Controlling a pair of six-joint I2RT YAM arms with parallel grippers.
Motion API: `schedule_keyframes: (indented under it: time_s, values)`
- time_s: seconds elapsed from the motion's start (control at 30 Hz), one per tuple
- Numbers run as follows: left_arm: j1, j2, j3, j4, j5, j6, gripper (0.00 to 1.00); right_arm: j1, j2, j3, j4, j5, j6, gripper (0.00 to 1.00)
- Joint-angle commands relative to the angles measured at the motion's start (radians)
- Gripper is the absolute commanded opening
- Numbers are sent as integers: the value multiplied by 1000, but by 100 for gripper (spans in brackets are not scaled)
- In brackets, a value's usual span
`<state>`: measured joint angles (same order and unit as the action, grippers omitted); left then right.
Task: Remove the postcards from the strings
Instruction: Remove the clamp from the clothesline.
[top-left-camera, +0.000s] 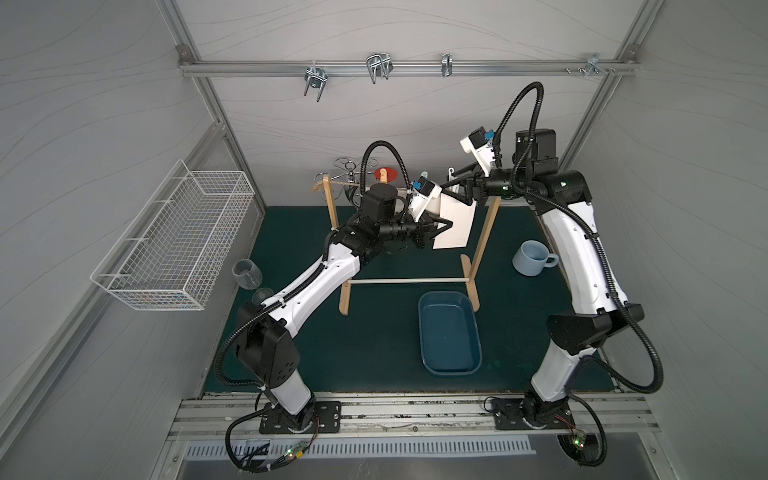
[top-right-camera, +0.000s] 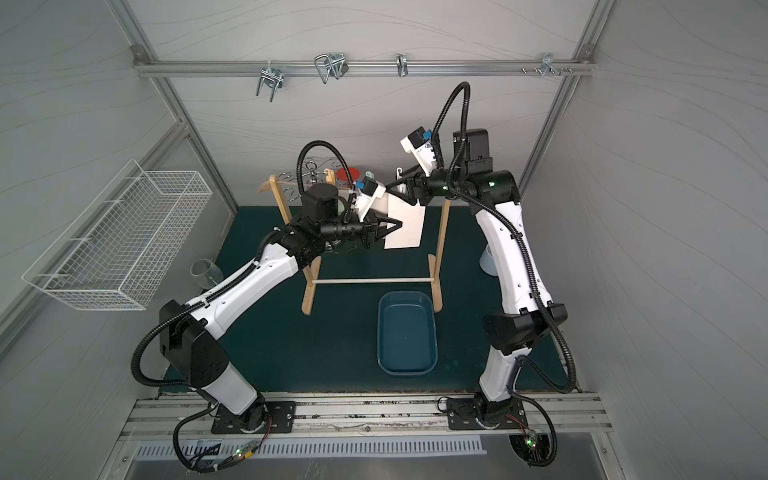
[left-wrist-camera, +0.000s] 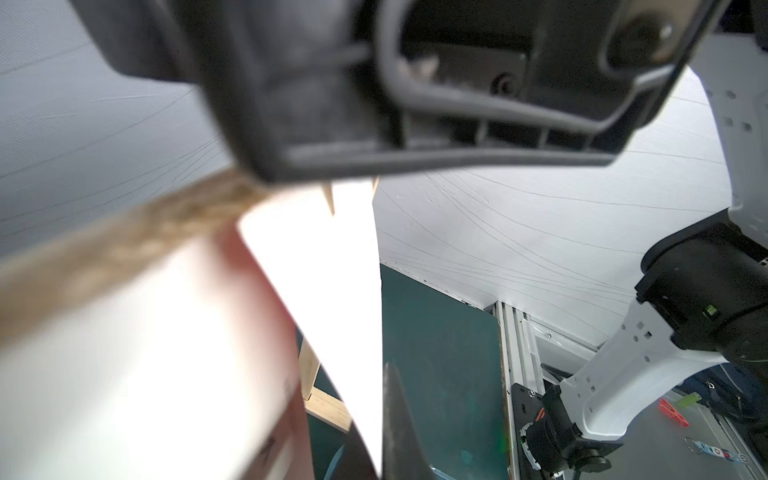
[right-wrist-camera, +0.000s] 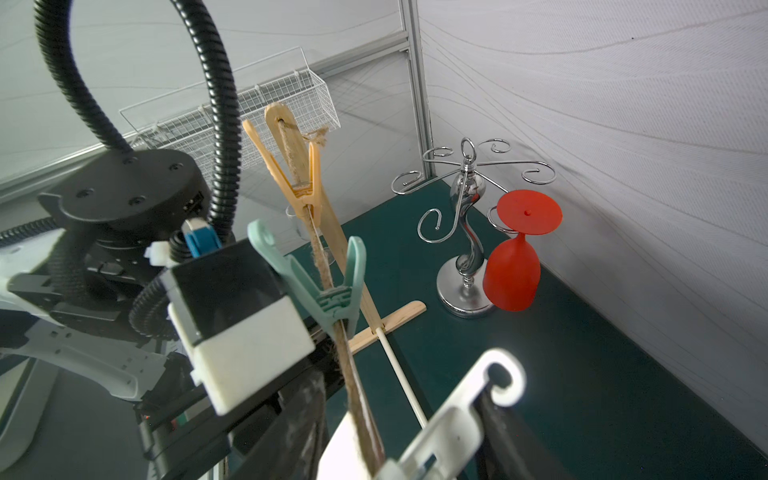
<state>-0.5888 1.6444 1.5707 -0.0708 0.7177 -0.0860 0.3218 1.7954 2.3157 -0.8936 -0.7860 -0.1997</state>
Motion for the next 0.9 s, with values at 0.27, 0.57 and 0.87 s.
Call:
schedule_keyframes:
  time_s: [0.27,0.57,0.87]
  values:
    - [3,-18,47,17,33,12,0,-41,-33,-27,9,-160,26,45]
    - [3,-18,49,12,50,7,0,-62,-25,-42,20,-261,56,54]
    - [6,-17,52,11,63,8,0,-82,-31,-70,58,-335,85,51]
